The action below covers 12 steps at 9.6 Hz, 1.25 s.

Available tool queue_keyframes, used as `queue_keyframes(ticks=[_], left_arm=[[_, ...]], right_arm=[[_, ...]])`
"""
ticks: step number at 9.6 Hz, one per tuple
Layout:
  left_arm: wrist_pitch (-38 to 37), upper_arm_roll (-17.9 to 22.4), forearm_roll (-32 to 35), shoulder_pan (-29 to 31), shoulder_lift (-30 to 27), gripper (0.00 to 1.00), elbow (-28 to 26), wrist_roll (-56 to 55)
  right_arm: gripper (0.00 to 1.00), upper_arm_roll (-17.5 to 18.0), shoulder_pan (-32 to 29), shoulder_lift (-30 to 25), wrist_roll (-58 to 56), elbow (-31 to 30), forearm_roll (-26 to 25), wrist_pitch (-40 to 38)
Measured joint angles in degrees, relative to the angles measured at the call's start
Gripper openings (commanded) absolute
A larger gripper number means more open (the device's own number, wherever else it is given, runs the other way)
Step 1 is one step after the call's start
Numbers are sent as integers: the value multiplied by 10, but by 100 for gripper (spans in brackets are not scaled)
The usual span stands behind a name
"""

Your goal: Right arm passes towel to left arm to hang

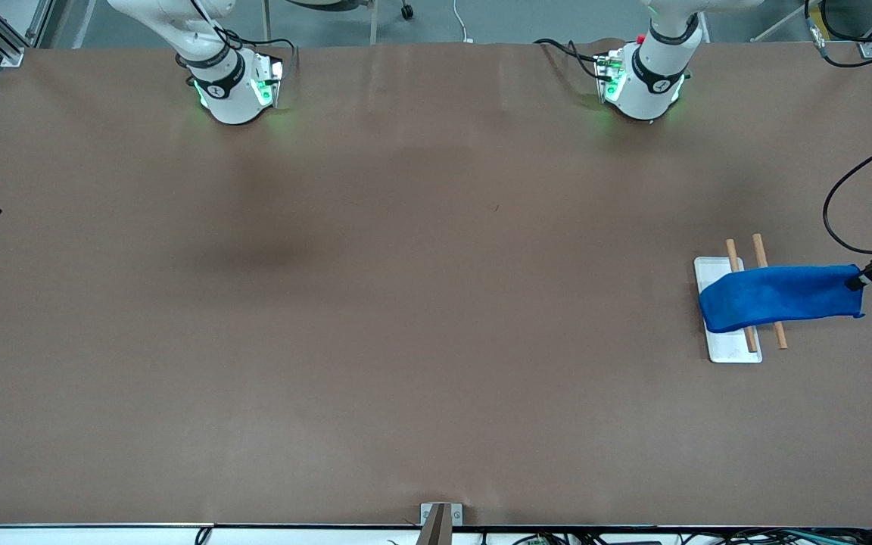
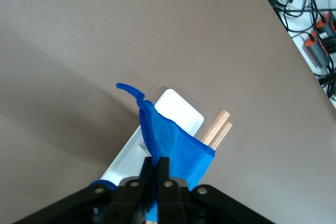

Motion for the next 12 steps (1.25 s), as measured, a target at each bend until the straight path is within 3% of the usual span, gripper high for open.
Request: queue_keyframes(ticks=[5, 8, 10, 12], left_arm=[[1, 7, 11, 0, 3, 100, 5, -31], [-6, 20, 96, -1, -18, 100, 31, -34], [-42, -20, 169, -8, -42, 100, 60, -37], [-68, -90, 252, -12, -80, 100, 83, -45]], right_arm=[[100, 0, 4, 0, -23, 15, -3, -6], [100, 0, 4, 0, -23, 15, 1, -6], [100, 0, 4, 1, -23, 15, 1, -7], [100, -1, 4, 1, -23, 15, 1, -10]])
